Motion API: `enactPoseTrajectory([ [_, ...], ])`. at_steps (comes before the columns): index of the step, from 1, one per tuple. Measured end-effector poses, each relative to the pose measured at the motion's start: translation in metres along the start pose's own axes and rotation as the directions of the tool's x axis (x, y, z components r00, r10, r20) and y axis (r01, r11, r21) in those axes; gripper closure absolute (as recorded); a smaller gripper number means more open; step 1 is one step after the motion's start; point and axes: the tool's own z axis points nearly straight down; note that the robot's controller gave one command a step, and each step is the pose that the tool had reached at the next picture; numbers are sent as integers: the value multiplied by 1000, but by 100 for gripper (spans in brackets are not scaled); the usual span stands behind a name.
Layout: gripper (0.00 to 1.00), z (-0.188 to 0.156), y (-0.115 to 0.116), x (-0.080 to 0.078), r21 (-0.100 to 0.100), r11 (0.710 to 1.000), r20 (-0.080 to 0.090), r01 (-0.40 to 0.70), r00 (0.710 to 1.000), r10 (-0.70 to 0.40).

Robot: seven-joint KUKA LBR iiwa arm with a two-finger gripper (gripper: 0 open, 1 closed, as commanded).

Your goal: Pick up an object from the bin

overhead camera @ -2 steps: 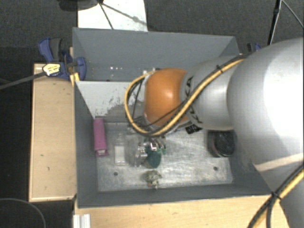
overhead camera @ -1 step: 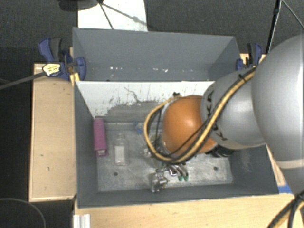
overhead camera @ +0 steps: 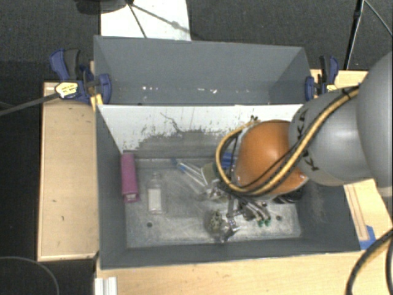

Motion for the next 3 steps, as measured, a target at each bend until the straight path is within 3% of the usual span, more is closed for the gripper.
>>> enactPoseTrajectory([
  [1, 100, -3, 2, -4, 0, 1000, 11, -3, 1000, 3],
  [2, 100, -111, -16, -13, 3, 1000, 4, 27, 1000, -27],
  [3, 100, -171, -24, -5, 3, 1000, 2, 29, 1000, -29],
])
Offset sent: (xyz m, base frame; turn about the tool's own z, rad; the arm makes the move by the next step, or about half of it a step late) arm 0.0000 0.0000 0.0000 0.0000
